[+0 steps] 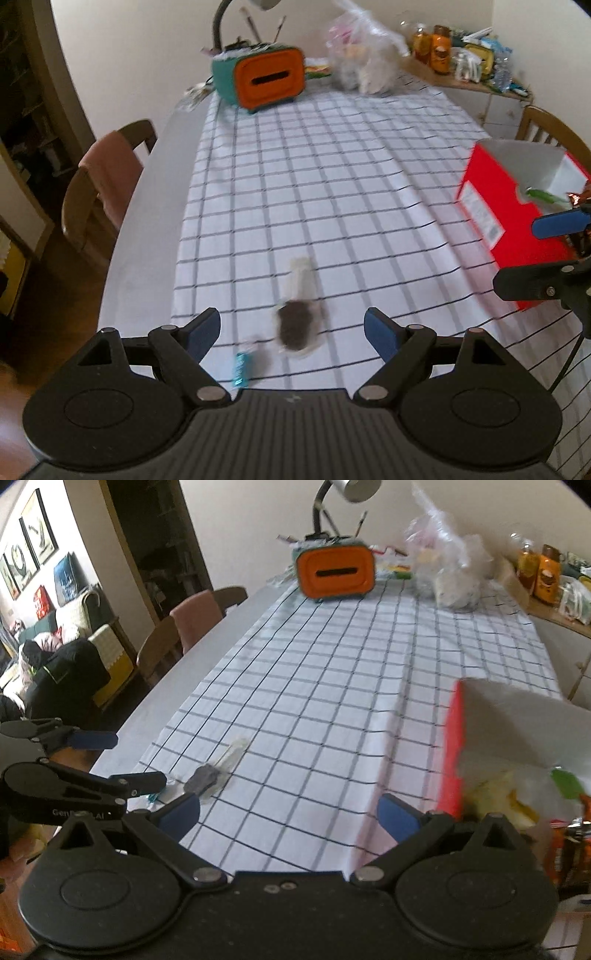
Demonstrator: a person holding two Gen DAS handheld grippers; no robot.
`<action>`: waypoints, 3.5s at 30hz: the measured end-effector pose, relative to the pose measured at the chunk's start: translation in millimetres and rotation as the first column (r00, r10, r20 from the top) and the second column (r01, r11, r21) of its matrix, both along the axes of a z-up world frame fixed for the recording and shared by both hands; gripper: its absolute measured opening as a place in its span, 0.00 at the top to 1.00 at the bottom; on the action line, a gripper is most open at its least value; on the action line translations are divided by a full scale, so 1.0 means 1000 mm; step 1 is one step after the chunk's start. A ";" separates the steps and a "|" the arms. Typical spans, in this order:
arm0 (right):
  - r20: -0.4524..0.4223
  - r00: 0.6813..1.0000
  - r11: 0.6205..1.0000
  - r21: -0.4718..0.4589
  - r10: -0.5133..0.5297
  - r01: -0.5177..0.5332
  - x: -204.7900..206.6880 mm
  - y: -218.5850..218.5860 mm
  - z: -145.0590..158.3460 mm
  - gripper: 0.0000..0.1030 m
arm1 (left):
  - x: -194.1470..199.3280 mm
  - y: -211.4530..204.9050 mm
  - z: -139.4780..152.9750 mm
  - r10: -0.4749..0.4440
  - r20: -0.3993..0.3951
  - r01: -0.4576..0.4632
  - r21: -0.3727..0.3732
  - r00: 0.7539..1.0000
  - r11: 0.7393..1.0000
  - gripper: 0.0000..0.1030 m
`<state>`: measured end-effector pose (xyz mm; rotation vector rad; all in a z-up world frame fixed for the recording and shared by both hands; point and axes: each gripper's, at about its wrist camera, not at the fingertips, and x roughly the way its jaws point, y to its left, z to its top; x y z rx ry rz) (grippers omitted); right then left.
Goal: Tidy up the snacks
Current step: 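Move both tools back toward the blue candy and clear pouch, then grasp the clear pouch with the right tool while the left tool grasps the blue candy, then carry the clear pouch and blue candy over the box with both tools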
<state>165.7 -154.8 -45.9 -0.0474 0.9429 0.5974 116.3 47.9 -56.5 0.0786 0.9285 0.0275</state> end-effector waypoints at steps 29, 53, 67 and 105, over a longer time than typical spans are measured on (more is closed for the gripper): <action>-0.167 0.983 0.985 -0.167 -0.078 0.050 0.042 0.153 -0.088 0.16 | -0.006 0.070 -0.074 0.008 -0.065 -0.007 0.016 0.998 1.000 0.17; -0.139 0.990 0.983 -0.185 -0.010 -0.016 0.039 0.158 -0.097 0.61 | 0.010 0.068 -0.086 -0.019 -0.106 0.018 -0.016 0.994 1.000 0.51; -0.147 0.989 0.990 -0.144 -0.032 0.011 0.031 0.142 -0.088 0.62 | 0.013 0.060 -0.088 -0.052 -0.129 0.044 -0.065 0.990 0.997 0.88; -0.034 0.998 0.999 0.011 -0.050 0.050 0.002 -0.047 0.016 0.62 | 0.014 -0.078 0.026 -0.073 -0.004 0.072 -0.122 0.997 0.990 0.88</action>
